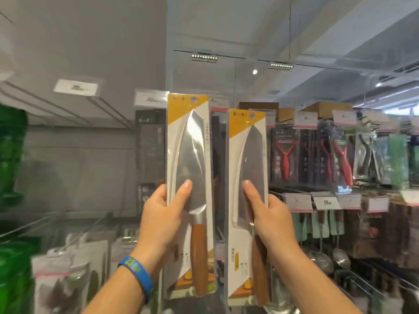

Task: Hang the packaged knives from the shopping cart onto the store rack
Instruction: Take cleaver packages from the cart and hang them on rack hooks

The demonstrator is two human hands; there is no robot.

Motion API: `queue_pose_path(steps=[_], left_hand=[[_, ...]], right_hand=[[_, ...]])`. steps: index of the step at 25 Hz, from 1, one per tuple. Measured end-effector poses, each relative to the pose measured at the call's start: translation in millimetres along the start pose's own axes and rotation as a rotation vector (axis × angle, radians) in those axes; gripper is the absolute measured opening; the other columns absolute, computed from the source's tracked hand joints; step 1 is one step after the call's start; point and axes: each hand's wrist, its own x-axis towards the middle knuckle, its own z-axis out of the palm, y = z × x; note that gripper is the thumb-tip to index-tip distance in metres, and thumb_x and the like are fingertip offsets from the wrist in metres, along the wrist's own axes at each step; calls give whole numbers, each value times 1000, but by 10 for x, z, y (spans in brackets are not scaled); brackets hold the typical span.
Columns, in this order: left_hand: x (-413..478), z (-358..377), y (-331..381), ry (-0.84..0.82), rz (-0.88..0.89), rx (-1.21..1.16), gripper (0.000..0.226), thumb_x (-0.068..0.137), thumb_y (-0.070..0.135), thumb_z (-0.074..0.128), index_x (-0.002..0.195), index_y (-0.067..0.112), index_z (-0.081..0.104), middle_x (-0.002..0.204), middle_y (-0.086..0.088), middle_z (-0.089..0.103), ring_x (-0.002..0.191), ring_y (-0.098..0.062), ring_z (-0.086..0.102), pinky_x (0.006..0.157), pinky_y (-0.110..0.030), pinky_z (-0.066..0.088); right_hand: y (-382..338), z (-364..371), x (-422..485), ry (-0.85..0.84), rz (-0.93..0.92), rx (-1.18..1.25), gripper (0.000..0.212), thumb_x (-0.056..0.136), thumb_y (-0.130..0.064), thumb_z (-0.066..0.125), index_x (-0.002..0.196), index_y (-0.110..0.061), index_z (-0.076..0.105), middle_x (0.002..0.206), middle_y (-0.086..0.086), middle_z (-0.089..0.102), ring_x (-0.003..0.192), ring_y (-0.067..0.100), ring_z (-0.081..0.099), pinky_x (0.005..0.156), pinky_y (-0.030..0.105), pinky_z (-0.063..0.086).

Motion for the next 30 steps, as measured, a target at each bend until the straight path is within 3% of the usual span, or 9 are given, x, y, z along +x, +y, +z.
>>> queue_pose_path(steps=[4, 6, 8, 10, 14, 16, 21, 26, 30], left_hand=[[222, 649, -256, 25, -58, 31, 46, 79, 62, 66, 70, 18, 74, 65, 7, 73, 52, -1, 64, 43, -12, 43], [273, 927, -412, 23, -67, 36, 40, 79, 63, 65, 68, 26, 75, 64, 5, 73, 53, -2, 65, 45, -14, 44], [353, 1154, -557, 4, -65, 61, 42, 83, 58, 66, 76, 18, 74, 70, -2, 74, 61, -7, 68, 52, -22, 48], [431, 1313, -645, -18, -42, 134, 44, 84, 54, 67, 79, 10, 70, 73, -6, 73, 60, -10, 66, 53, -24, 48], [630, 1588, -698, -7, 3, 155, 32, 85, 45, 70, 82, 13, 65, 67, -2, 69, 55, -11, 64, 49, -24, 50], [729, 1715, -715, 3, -7, 151, 39, 83, 47, 71, 75, 11, 60, 58, 2, 63, 49, -8, 59, 47, -23, 45], [897, 1911, -795, 46, 30, 163, 50, 83, 56, 67, 56, 14, 58, 48, 1, 52, 44, -4, 46, 44, -20, 38], [911, 1877, -838, 65, -10, 200, 54, 83, 58, 65, 52, 15, 53, 47, -1, 51, 41, -3, 42, 40, -17, 34], [904, 1805, -842, 20, -37, 201, 54, 82, 59, 66, 41, 26, 50, 41, 9, 46, 37, -3, 38, 43, -20, 32]], right_hand=[[280, -269, 601, -83, -68, 86, 45, 77, -68, 71, 91, -25, 74, 84, -15, 77, 76, 2, 73, 61, 21, 55], [448, -383, 868, -73, -143, 98, 25, 84, -49, 77, 98, -30, 70, 90, -16, 76, 81, 2, 72, 66, 23, 57], [565, -507, 1119, -10, -146, 85, 13, 89, -34, 77, 97, -31, 68, 89, -11, 76, 78, 1, 71, 65, 25, 56], [626, -623, 1328, -2, -76, 116, 14, 87, -39, 78, 92, -28, 71, 86, -6, 78, 73, 5, 73, 60, 26, 57], [578, -762, 1650, -38, 6, 30, 57, 70, -73, 76, 84, -17, 76, 77, -2, 77, 72, 19, 75, 69, 40, 62], [514, -781, 1776, -18, -22, -25, 69, 70, -77, 73, 90, -11, 73, 81, 3, 76, 76, 24, 73, 70, 38, 59], [477, -945, 1926, 36, -101, 11, 35, 79, -61, 74, 100, -36, 62, 88, -16, 71, 73, 3, 69, 56, 20, 51], [541, -921, 2036, 47, -55, -259, 33, 81, -60, 70, 95, -32, 57, 92, -12, 66, 79, 8, 63, 58, 28, 45], [371, -906, 2188, 72, -155, -224, 35, 84, -60, 72, 97, -31, 58, 99, -8, 67, 82, 10, 64, 63, 30, 52]])
